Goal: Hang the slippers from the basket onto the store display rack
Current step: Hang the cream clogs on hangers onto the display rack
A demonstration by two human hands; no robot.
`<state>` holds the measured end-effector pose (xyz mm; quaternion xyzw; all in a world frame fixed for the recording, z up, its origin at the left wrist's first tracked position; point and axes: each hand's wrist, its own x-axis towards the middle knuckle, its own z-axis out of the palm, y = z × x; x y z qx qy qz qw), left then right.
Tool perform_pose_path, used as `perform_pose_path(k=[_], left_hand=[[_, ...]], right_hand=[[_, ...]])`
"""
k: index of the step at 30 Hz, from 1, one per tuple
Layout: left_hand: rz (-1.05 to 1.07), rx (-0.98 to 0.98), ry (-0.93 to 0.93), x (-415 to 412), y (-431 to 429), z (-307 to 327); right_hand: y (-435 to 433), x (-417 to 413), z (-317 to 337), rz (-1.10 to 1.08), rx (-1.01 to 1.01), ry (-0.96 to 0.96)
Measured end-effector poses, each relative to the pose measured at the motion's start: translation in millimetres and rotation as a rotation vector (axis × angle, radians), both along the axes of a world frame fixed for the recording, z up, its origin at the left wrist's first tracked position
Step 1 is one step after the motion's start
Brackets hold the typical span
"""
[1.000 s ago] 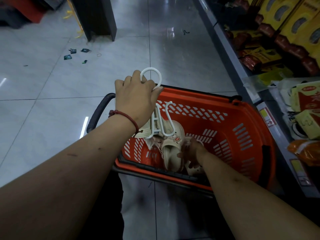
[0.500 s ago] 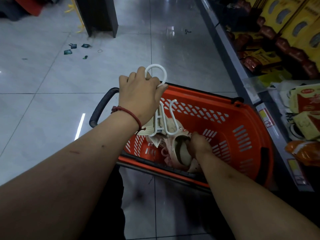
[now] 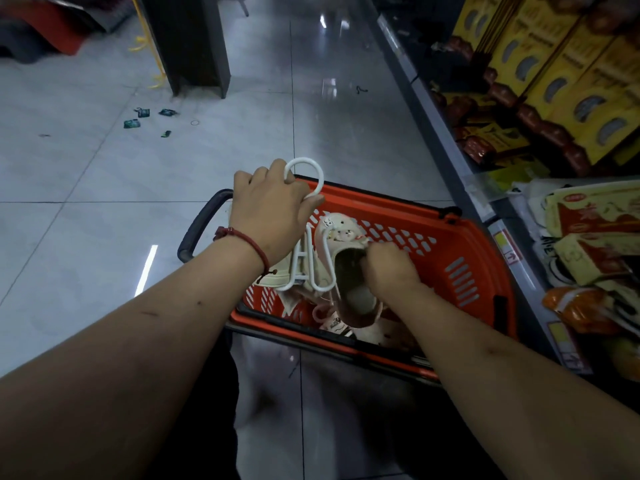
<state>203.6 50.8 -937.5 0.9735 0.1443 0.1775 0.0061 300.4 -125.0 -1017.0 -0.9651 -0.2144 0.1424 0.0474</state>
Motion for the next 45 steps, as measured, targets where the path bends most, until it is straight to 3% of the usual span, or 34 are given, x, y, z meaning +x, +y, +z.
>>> perform_pose_path(k=[4, 9, 16, 30, 45], left_hand=[[0.002, -0.04, -0.098, -7, -5, 12], [-0.006, -0.081, -0.144, -10, -18, 24], [0.029, -0.002, -0.081, -6, -27, 29], [0.162, -0.152, 0.057, 15, 3, 13], [0.012, -0.161, 0.125, 25, -27, 12]], right_hand=[[-6, 4, 52, 0.138, -0.063, -0.161], [-19, 18, 96, 0.098, 0.051, -0.107], [-19, 18, 93, 0.062, 0.158, -0.064], [-6, 33, 94, 0.246, 0.188, -0.314], [-4, 35, 95, 0.12, 0.208, -0.353]])
